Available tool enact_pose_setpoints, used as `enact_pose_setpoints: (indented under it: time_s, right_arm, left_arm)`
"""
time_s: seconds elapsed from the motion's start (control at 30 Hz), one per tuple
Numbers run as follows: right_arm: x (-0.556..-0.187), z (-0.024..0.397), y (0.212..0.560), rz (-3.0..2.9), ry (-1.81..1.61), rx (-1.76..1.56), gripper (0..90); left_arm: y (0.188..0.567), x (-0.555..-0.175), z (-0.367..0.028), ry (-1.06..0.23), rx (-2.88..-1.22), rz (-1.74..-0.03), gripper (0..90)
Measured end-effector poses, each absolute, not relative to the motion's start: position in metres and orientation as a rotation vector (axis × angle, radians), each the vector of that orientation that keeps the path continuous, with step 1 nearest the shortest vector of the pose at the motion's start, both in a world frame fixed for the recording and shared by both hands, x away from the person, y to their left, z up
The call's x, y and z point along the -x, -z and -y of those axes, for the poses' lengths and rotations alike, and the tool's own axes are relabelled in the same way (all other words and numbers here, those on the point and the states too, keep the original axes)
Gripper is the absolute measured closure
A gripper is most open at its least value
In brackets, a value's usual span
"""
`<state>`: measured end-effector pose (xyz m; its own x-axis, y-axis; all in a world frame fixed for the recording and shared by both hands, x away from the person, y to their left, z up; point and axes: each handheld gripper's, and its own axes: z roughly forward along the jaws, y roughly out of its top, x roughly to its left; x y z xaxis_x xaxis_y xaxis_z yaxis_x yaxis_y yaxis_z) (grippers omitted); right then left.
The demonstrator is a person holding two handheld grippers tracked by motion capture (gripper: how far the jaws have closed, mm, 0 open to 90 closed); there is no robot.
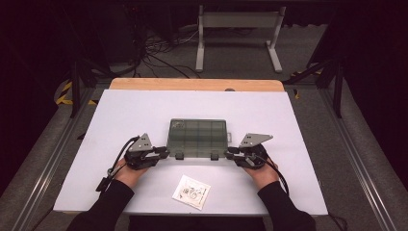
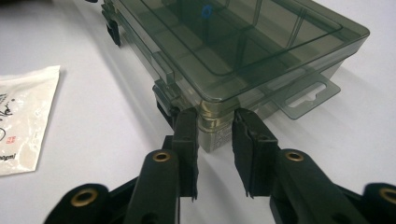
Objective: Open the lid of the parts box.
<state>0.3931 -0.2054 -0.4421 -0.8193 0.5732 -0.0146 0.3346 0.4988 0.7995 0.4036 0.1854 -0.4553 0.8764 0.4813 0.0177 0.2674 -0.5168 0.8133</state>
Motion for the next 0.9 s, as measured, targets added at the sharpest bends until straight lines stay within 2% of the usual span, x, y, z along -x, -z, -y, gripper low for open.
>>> enact_pose_setpoints:
  time_s: [0.33,0.9]
  right_arm:
    - [-0.389,0.207,0.435,-2.404,-1.319,-0.742,77.1]
    - [-0.391,0.210,0.429,-2.310,-1.422,-0.757,80.3]
  left_arm:
    - [0.449,-0.401,-0.189,-0.302,-2.046,-0.521,80.1]
    - [0.447,-0.405,-0.189,-0.289,-1.898,-0.553,81.0]
